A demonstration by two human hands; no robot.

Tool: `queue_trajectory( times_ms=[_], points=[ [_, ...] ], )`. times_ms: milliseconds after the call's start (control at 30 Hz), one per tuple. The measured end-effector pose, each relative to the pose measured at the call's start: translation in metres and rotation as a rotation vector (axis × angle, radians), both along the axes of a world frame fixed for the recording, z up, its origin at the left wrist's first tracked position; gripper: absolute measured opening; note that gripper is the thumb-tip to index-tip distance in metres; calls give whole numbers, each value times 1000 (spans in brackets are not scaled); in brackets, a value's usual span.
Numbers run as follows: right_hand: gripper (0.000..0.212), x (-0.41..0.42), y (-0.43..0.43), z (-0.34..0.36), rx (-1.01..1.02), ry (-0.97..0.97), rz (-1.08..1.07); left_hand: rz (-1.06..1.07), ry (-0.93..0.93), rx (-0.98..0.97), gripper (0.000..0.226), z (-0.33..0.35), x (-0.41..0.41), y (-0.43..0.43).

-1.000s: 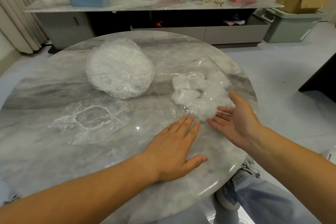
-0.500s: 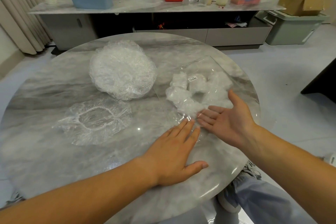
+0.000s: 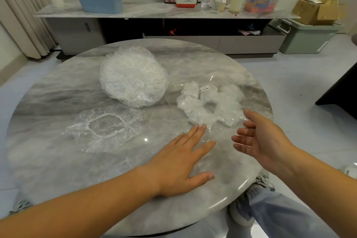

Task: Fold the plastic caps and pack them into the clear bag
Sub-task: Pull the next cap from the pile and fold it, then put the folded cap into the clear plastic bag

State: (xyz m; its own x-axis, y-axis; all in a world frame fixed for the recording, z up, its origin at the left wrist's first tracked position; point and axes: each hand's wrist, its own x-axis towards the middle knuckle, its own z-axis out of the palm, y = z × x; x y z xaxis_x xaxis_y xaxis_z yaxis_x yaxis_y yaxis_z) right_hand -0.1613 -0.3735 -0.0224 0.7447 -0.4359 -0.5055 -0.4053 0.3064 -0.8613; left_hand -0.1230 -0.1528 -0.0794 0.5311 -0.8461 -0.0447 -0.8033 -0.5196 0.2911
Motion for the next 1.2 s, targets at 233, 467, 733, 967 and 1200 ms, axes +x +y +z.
queue_trajectory(
  times_ms=[233, 467, 733, 967, 1200],
  points=[
    [35, 10, 67, 5, -298, -109, 536, 444, -5, 14, 62, 15, 14, 73],
    [56, 28, 134, -16, -769, -199, 1065, 606, -93, 111, 75, 8, 11, 152],
    [56, 44, 173, -41, -1084, -315, 1409, 376, -8, 156, 84, -7, -2, 187],
    [100, 32, 160, -48, -1333, -390, 1511, 226, -42, 69, 62, -12, -17, 199],
    [75, 7, 145, -48, -1408, -478, 1500, 226, -5, -87, 56, -13, -44, 202]
  ],
)
